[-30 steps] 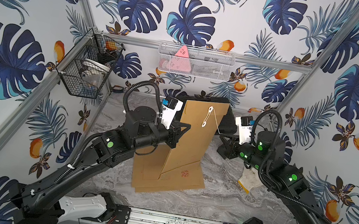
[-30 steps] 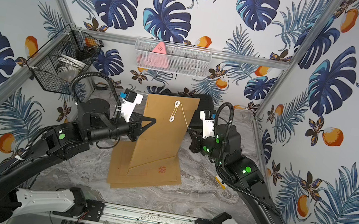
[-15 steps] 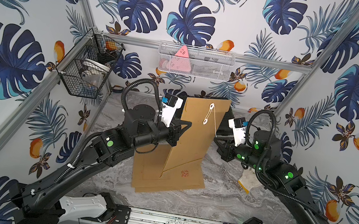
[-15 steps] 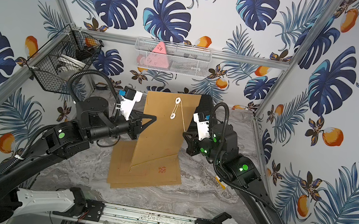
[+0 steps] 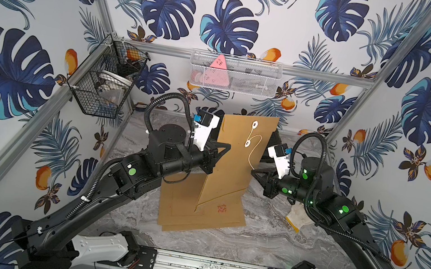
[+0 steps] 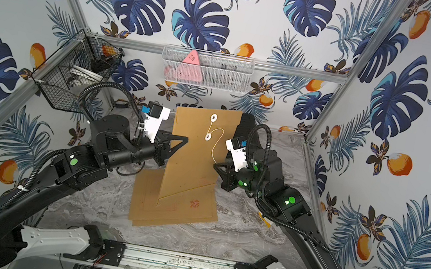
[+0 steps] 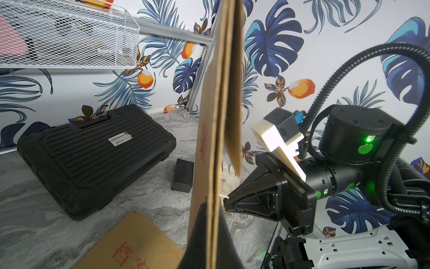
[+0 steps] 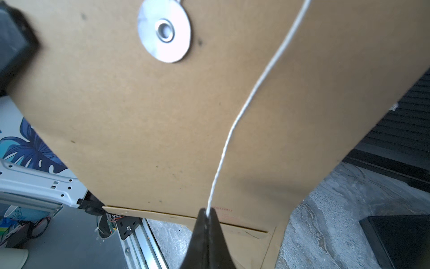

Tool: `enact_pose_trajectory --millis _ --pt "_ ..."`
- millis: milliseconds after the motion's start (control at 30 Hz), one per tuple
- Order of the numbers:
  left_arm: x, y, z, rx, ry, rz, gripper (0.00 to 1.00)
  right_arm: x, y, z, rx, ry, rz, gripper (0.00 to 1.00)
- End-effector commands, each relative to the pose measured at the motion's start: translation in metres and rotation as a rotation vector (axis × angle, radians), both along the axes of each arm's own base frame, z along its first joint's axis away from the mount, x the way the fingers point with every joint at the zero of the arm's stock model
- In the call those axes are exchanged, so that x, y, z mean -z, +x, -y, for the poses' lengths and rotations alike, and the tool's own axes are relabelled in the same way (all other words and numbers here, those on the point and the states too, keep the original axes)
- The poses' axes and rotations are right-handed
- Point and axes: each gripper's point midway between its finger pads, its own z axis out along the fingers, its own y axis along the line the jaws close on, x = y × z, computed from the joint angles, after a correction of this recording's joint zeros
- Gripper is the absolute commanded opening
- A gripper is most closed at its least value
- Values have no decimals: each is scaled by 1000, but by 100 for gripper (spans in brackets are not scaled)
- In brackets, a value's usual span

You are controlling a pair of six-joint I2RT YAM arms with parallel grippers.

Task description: Open the file bag

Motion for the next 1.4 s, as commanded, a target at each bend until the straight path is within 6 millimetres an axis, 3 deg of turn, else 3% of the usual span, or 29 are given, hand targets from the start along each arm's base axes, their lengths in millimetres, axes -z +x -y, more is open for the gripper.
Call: enact_pose_trajectory --millis 0,200,533,633,667,1367 --pt "-15 2 -3 -21 -41 36 0 -5 -5 -7 -57 23 25 0" --pt "-14 5 -8 -52 -29 39 0 0 -5 -6 -48 17 8 0" --pt "-24 16 -16 -125 -9 72 0 32 9 7 61 -74 -62 0" --pt "-28 20 -17 -145 0 85 0 31 10 6 63 -73 -55 0" --pt "-31 21 -17 -148 2 92 0 44 9 6 56 -90 -78 0" --pt "-54 33 -14 -179 6 147 0 60 0 -3 -27 -98 -108 0"
